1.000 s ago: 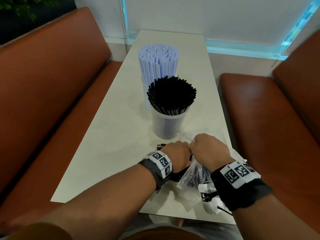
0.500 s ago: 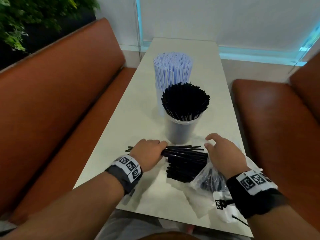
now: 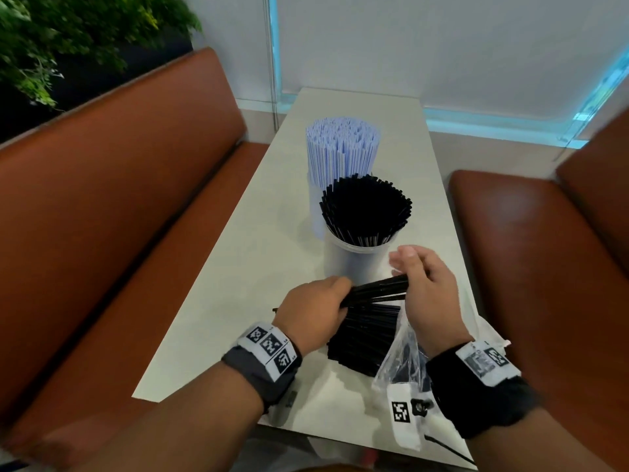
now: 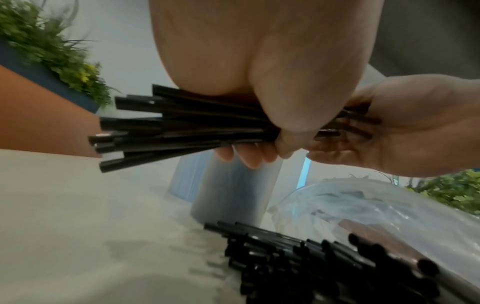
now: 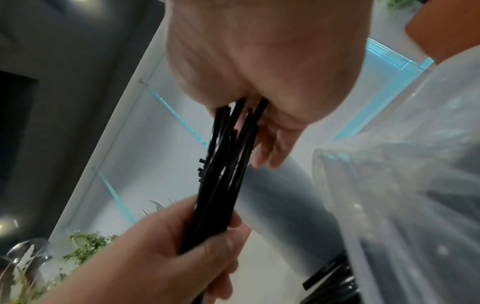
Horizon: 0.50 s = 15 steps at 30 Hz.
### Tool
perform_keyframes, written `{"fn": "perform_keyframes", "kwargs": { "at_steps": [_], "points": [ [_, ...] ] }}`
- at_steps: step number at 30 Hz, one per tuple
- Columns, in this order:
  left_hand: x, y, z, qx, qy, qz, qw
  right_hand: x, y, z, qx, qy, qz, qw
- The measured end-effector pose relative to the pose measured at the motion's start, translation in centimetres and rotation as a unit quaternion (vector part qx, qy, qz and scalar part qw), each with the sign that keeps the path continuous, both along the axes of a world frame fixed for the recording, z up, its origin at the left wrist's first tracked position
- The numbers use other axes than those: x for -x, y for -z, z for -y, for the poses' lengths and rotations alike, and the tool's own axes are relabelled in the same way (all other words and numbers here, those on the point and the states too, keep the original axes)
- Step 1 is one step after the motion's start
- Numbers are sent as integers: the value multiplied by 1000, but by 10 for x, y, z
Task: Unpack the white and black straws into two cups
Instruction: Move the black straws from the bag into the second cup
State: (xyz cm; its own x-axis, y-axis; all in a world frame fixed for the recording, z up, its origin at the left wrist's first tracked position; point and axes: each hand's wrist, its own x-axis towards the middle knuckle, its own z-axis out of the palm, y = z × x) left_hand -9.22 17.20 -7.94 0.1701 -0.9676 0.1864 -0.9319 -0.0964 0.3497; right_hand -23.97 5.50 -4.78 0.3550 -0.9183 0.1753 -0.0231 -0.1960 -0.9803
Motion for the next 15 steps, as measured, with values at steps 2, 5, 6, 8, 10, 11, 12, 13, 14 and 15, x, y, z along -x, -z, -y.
{"fn": "perform_keyframes", "kwargs": {
  "at_steps": [2,5,6,8,10,11,12,13,14,15],
  "points": [
    [6,-7,7,6,-2,24,1000,2,2,2,19,10,11,1000],
    [20,-17,20,10,3,33,999,-3,5,-4,7,-86,-93,992],
    [24,-19,23,7,5,30,1000,-4,5,-6,2,-80,-99,992],
    [25,-22,25,10,-9,19,1000,-3,3,-5,-30,-25,-38,998],
    [15,-28,26,32,-42,-80,995,0,0,-1,-116,5,44,992],
    [10,-33,26,53,-53,-177,981,1,0,0,-157,2,63,986],
    [7,-40,26,87,-56,-282,954,1,0,1,-188,-3,65,980],
    [6,-50,27,134,-56,-374,916,0,0,2,-217,-10,63,974],
    [8,-61,28,188,-57,-450,871,-2,1,1,-247,-17,62,967],
    [9,-73,29,242,-55,-517,819,-3,0,0,-282,-26,67,957]
  ]
}}
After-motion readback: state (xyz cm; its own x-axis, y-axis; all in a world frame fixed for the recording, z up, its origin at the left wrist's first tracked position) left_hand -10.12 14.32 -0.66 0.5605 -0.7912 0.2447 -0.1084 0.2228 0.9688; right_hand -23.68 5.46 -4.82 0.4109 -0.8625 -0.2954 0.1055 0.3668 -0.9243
